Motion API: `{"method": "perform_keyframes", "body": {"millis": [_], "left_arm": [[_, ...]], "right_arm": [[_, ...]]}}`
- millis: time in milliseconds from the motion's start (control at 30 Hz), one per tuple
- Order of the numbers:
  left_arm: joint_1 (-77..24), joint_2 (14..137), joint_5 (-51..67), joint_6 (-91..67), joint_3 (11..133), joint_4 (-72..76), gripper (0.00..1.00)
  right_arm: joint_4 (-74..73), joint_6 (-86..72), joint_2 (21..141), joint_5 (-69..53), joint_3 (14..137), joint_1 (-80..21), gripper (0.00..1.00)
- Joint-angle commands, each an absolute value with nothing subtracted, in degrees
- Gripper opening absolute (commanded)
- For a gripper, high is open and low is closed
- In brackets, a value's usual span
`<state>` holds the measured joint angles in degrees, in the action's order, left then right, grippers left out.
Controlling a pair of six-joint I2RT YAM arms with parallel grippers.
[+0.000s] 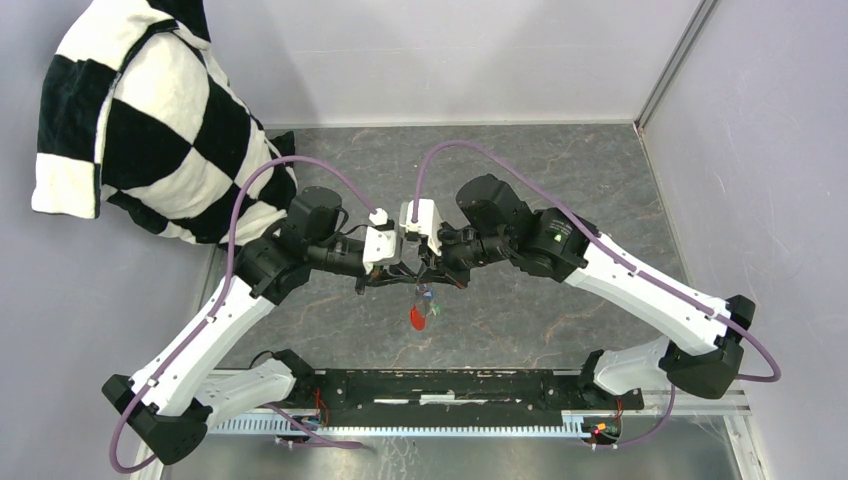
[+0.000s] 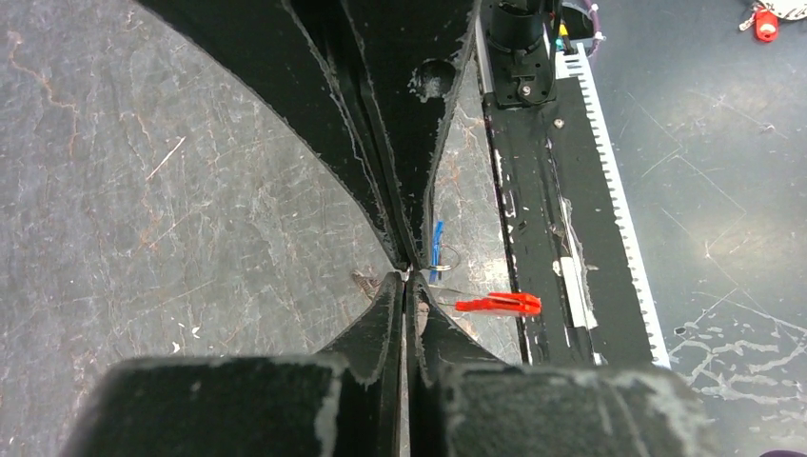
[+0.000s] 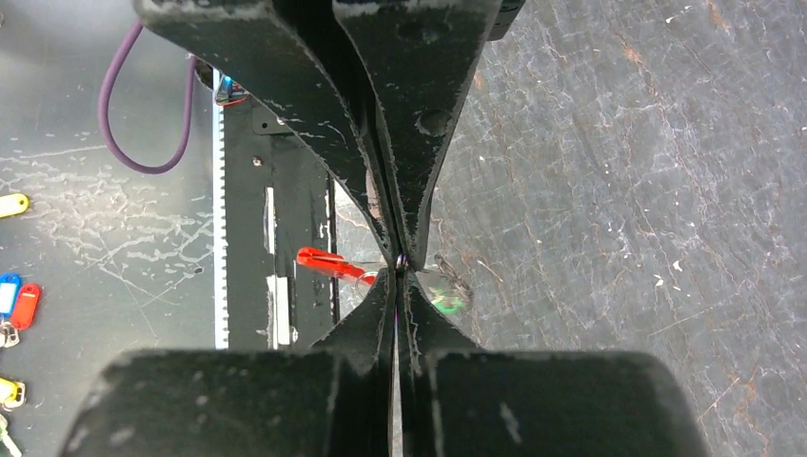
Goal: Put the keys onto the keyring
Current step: Adjust the key on the keyring, then place the keyring at the center of the board.
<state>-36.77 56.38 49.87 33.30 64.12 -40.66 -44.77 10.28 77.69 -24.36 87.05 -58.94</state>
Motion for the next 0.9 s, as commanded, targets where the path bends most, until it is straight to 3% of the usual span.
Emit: {"method": "perform_keyframes", "body": {"millis": [0,200,267,500,867], "left_arm": [[-36.85,56.78,47.03,35.83,64.55,-40.17,0.02],[-36.83,52.47,46.23,23.27,60.43,-26.29,0.02],[-36.83,49.98,45.75,17.38,57.71,-18.71,0.02],[-36.83,46.44,46.03,4.34,54.58,-1.36,0.02],[-36.83,47.50,54.33,0.19,57.57,4.05,0.02]], "right_arm": [[-38.44,8.58,74.44,-25.57,86.71,-59.47,0.01],[-28.60,1.67,66.21,-16.61,80.22,-56.59,0.57],[-22.26,-2.19,61.80,-17.18,74.70,-54.69,0.64],[-3.78,-13.43,52.89,-24.72,60.13,-52.68,0.67],[20.72,-21.18,49.39,-33.56,50.38,-50.87,0.54]]}}
